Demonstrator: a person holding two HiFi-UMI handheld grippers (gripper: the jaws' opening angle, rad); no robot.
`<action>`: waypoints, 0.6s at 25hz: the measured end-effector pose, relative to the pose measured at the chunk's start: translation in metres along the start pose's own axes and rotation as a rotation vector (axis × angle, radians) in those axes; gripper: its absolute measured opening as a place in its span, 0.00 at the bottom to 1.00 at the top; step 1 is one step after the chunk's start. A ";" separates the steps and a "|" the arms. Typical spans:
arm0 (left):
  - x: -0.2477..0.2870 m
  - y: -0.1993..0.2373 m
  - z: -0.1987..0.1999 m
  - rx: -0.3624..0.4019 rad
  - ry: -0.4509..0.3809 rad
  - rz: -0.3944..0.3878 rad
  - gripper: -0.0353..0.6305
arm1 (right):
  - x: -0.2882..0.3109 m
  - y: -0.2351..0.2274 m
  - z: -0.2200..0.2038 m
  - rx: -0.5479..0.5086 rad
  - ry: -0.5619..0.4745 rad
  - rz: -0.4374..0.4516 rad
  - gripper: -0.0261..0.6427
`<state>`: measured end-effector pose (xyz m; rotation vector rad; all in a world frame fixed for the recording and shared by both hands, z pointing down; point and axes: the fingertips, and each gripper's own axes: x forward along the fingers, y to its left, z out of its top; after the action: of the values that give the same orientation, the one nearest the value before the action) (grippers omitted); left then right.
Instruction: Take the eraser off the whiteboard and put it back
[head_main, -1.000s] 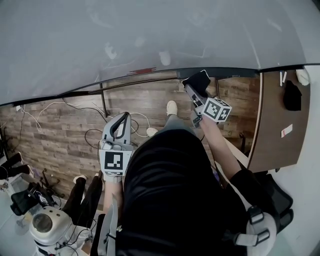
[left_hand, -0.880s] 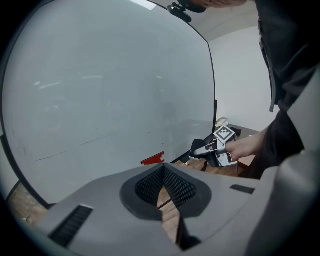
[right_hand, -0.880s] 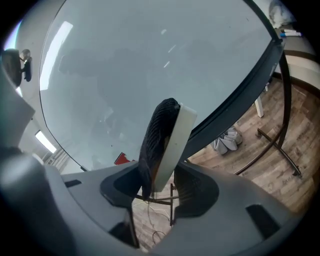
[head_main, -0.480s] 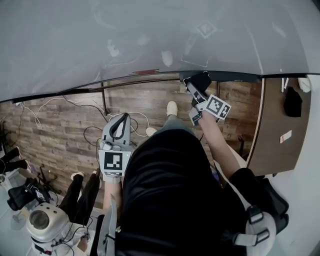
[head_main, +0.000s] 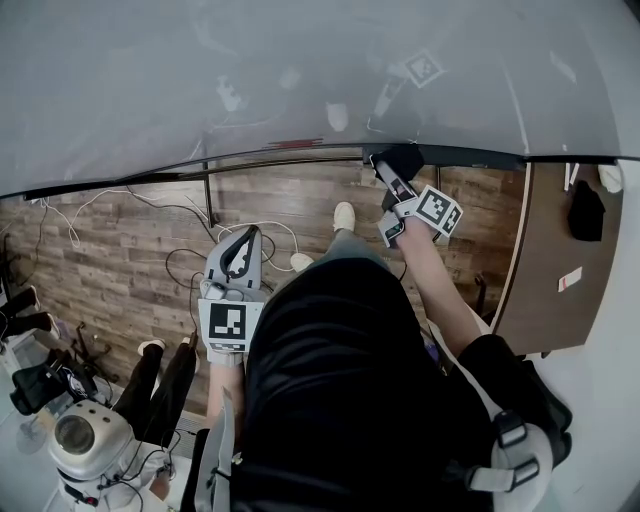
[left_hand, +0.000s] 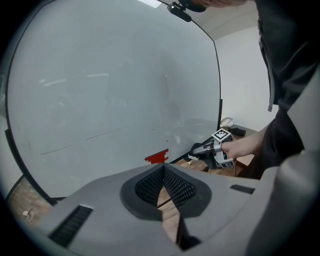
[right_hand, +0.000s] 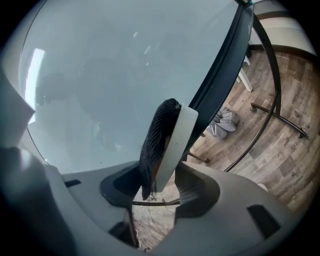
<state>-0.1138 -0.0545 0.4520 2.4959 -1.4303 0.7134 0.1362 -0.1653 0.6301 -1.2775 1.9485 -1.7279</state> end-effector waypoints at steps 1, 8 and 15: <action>0.000 0.000 0.000 0.000 0.001 0.000 0.06 | 0.000 0.000 0.000 0.015 -0.001 0.005 0.34; 0.005 -0.003 0.000 -0.002 0.000 -0.007 0.06 | 0.000 0.001 0.002 0.068 0.002 0.019 0.34; 0.006 -0.005 -0.001 -0.003 -0.002 -0.013 0.06 | 0.002 0.003 0.001 0.104 0.008 0.020 0.36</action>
<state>-0.1070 -0.0566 0.4560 2.5020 -1.4140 0.7062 0.1347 -0.1673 0.6282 -1.2131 1.8432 -1.8022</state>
